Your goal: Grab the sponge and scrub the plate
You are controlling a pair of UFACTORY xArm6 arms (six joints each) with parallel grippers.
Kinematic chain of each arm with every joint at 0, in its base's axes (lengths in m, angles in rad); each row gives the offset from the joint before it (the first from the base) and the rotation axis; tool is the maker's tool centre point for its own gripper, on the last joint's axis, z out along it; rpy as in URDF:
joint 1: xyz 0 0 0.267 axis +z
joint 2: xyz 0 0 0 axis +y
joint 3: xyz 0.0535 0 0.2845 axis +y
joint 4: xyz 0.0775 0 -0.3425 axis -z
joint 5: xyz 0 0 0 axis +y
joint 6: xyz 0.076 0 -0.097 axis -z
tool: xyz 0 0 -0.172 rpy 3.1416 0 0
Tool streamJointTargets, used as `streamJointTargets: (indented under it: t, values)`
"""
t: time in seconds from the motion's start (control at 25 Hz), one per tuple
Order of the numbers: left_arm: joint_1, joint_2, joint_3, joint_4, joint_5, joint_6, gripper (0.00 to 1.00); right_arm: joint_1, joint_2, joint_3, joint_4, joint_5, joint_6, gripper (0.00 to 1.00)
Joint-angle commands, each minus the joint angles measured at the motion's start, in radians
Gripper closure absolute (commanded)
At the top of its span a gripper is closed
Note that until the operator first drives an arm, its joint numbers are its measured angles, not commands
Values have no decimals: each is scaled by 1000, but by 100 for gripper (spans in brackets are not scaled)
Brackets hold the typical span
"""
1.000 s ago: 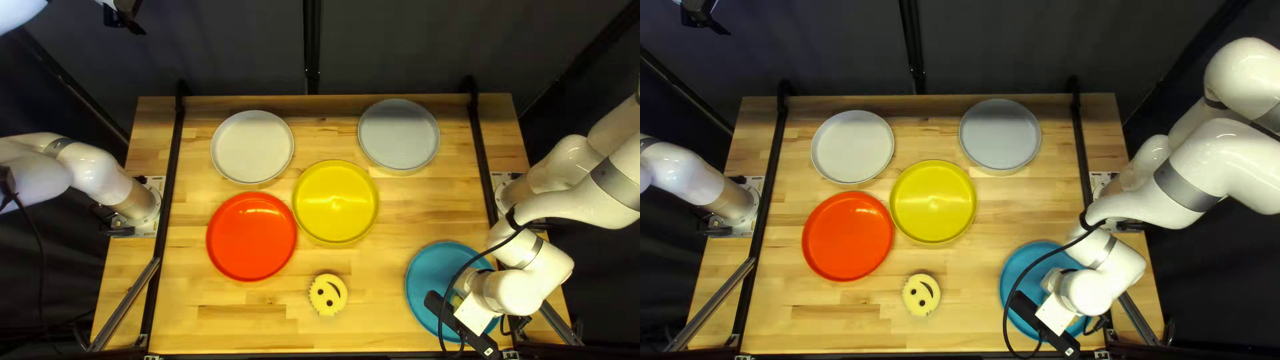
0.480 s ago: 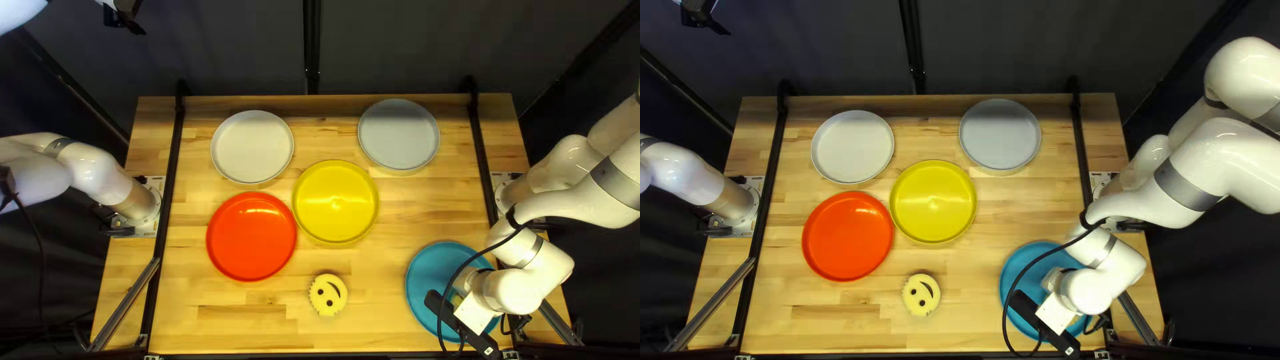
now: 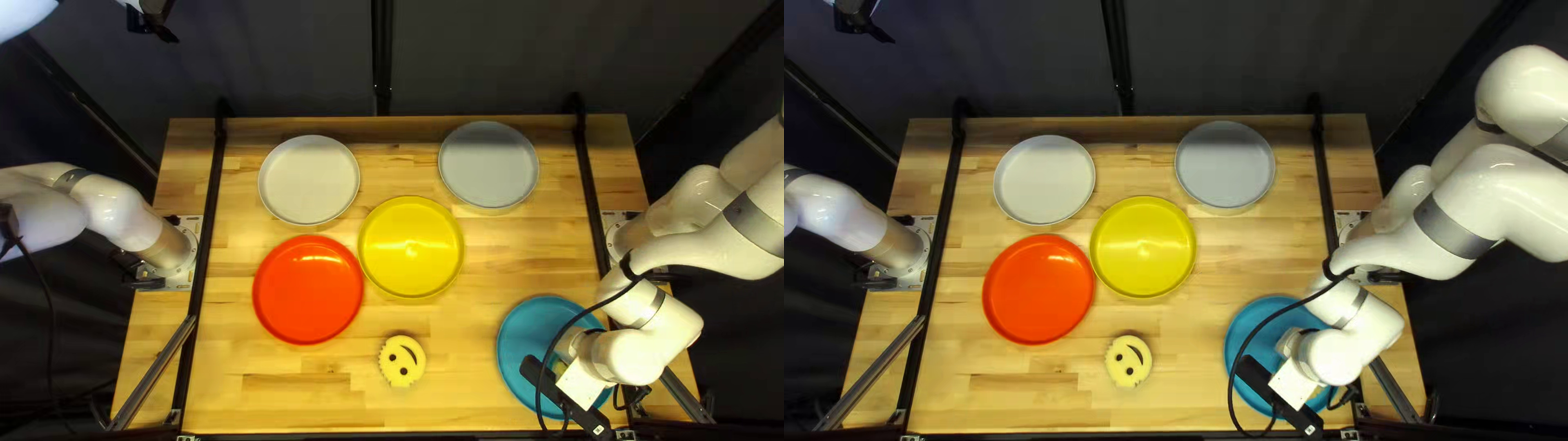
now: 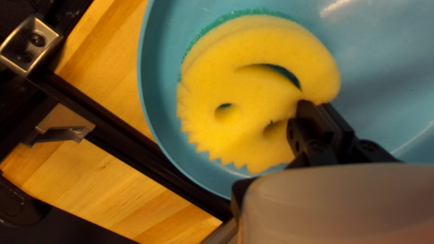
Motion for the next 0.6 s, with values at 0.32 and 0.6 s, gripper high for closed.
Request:
streamJointTargets:
  t: [0.32, 0.6]
  values:
    - [0, 0, 0, 0, 0, 0, 0, 3, -14, 14, -12, -7, 18, 100]
    - [0, 0, 0, 0, 0, 0, 0, -31, -15, -2, -25, 13, -11, 100]
